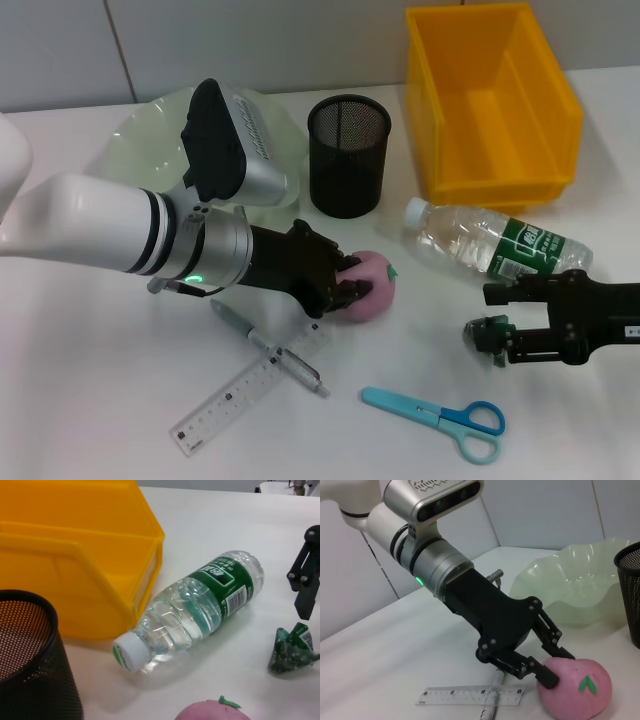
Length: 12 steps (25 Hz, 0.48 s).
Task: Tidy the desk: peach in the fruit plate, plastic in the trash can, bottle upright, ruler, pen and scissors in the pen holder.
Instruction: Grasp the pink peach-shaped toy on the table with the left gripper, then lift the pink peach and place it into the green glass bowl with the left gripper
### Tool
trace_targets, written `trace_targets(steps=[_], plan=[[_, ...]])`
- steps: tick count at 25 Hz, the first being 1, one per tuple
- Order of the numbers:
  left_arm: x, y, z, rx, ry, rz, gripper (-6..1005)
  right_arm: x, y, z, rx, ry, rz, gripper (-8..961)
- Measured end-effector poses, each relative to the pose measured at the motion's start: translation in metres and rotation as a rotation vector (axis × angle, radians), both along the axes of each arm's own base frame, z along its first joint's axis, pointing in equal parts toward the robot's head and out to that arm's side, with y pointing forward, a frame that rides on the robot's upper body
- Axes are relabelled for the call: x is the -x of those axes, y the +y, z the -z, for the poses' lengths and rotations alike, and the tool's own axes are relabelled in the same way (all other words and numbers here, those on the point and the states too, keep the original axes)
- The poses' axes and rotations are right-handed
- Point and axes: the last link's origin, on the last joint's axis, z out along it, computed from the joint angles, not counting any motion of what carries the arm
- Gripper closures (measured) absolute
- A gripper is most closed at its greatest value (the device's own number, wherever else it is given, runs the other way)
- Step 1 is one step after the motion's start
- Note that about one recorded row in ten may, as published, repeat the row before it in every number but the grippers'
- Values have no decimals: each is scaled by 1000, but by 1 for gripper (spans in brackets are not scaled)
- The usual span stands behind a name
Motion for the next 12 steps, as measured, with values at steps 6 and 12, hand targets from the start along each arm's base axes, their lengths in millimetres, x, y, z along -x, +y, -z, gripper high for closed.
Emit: trace_targets(steps=[6,12], plan=[[0,0,0,-2,-3,-7,737,0,1,0,-1,-1,-3,226],[-3,3,-6,-8,-49,-36,796,0,1,0,-2,-2,-2,227]])
